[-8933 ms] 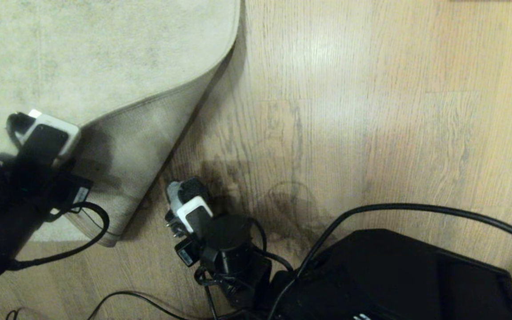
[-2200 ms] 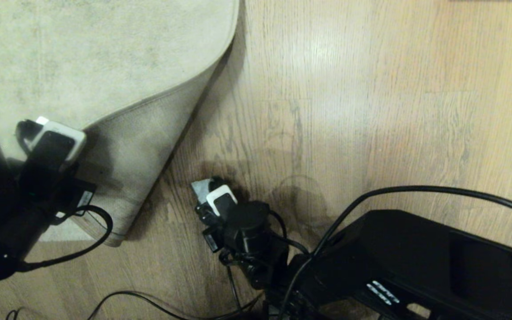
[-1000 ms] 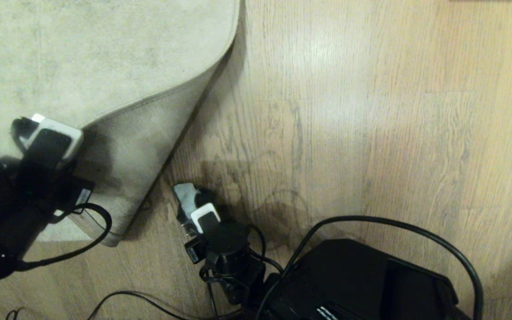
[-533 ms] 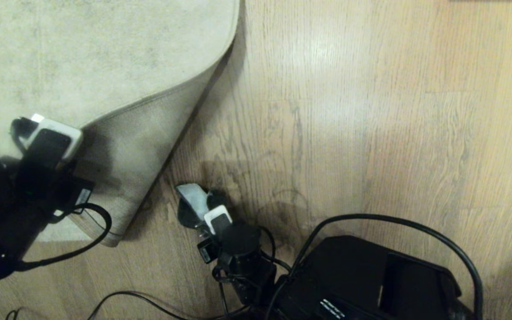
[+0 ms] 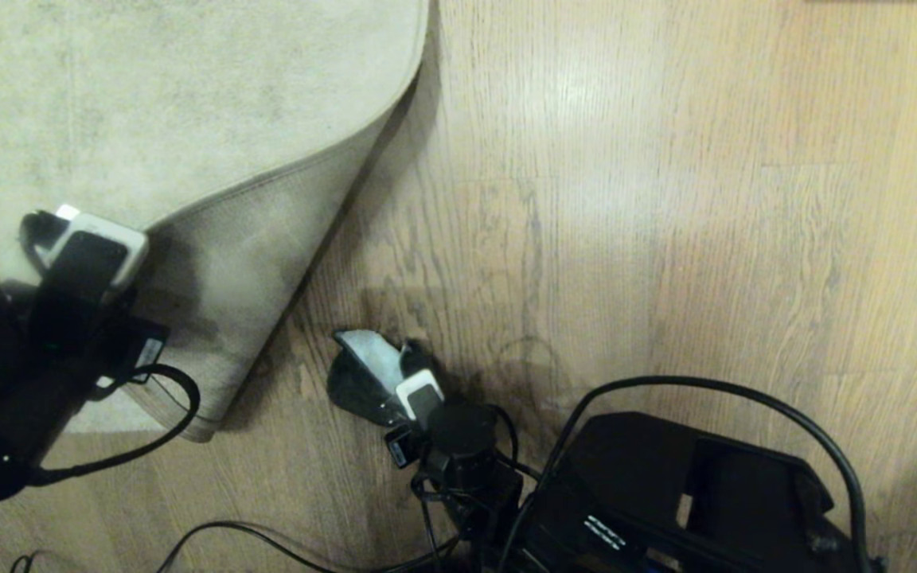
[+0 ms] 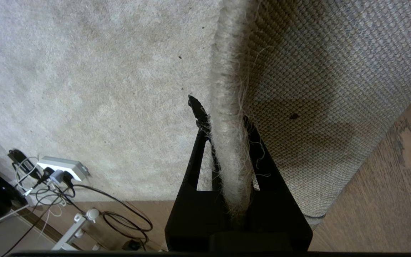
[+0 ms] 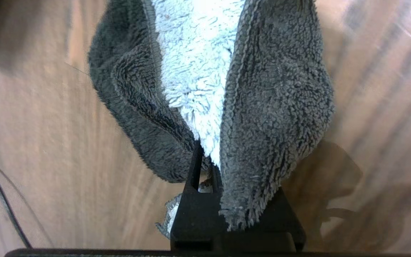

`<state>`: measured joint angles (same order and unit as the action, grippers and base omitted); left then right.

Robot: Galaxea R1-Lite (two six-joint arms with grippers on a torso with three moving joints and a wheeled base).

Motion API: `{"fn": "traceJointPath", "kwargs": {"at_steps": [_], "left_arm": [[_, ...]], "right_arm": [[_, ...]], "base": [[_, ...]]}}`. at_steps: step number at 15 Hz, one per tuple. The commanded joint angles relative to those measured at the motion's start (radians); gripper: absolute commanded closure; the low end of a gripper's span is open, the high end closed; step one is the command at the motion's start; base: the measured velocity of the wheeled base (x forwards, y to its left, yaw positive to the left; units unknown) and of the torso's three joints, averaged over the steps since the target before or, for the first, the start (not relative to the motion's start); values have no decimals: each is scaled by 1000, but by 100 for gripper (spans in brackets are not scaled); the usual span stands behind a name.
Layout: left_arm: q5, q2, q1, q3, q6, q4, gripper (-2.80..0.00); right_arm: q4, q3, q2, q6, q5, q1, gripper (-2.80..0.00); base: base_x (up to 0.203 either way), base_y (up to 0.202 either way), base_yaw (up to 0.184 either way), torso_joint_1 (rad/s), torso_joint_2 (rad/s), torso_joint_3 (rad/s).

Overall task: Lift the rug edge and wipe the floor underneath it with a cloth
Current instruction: Wipe the floor under the carpet with a rag

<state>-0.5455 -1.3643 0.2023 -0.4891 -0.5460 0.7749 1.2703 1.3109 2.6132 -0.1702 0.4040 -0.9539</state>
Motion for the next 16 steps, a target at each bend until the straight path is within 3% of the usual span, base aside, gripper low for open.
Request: {"fn": "traceJointPath", "kwargs": {"at_steps": [1,16], "left_arm": [[-4,-4,0,0,-3,4,0],[-4,-4,0,0,-3,4,0]], "right_arm": [[25,-30,-10,-2,2,15,0],[66,-167,-159,-32,2,140,0]], "base": [[0,0,0,0,0,0],[0,0,0,0,0,0]]}}
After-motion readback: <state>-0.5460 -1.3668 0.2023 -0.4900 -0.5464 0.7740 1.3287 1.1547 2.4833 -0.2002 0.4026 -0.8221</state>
